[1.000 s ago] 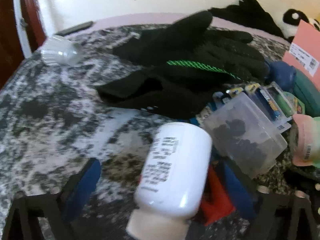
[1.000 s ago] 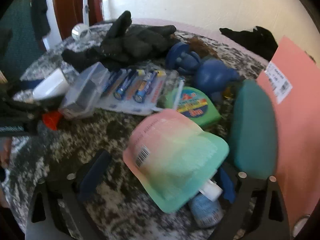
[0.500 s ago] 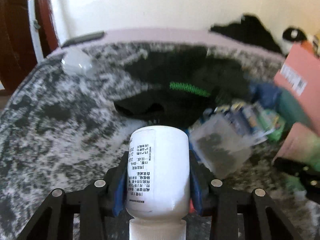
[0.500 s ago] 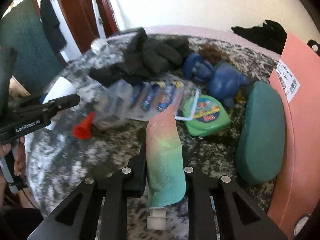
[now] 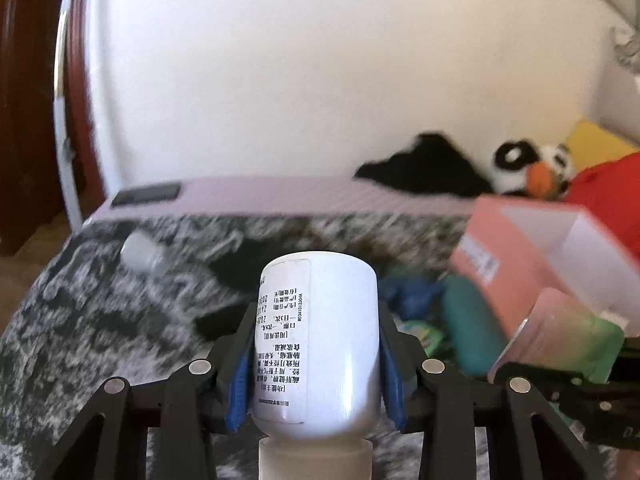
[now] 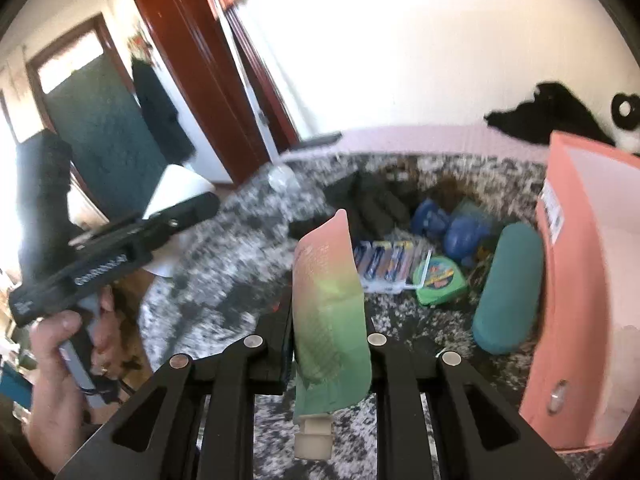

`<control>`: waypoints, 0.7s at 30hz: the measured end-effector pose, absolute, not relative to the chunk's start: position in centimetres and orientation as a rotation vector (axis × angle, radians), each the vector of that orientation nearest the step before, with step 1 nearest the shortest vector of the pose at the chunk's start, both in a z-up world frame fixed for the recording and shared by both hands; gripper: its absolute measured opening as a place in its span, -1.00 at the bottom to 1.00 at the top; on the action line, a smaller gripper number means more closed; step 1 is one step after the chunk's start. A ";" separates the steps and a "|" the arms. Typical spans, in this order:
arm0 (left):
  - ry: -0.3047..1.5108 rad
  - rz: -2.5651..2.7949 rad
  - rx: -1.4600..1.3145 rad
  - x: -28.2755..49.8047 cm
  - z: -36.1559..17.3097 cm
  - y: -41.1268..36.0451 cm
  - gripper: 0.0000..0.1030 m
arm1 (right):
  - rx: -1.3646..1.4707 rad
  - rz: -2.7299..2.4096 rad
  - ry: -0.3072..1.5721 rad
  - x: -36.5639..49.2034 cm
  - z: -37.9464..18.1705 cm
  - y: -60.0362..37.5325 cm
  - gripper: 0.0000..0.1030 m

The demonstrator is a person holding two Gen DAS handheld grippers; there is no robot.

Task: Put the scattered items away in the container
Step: 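Grasp the white bottle with left tool while right tool grasps the gradient pouch, then carry bottle and pouch into the pink box and release both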

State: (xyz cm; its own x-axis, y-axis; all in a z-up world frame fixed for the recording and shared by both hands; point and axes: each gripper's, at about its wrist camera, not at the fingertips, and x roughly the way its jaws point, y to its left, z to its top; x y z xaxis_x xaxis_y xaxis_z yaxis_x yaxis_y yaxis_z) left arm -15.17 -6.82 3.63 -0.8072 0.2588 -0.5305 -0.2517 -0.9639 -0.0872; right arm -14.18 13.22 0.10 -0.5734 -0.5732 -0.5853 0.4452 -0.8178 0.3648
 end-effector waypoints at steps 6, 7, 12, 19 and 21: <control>0.007 2.693 -0.651 -12.9 7.2 -1.6 -0.15 | 0.816 -2.419 -0.293 -10.6 4.6 17.5 -0.64; 0.012 2.679 -0.628 -12.5 7.8 -0.6 -0.15 | 0.801 -2.433 -0.297 -10.2 5.1 18.3 -0.64; 0.000 2.589 -0.559 -11.6 9.6 4.5 -0.14 | 0.730 -2.522 -0.345 -7.8 7.4 23.3 -0.64; -0.007 2.455 -0.542 -11.1 10.2 13.0 -0.14 | 0.642 -2.711 -0.425 -4.4 9.5 31.7 -0.64; 0.010 2.422 -0.544 -11.1 9.9 15.3 -0.14 | 0.628 -2.773 -0.441 -3.7 9.8 34.1 -0.64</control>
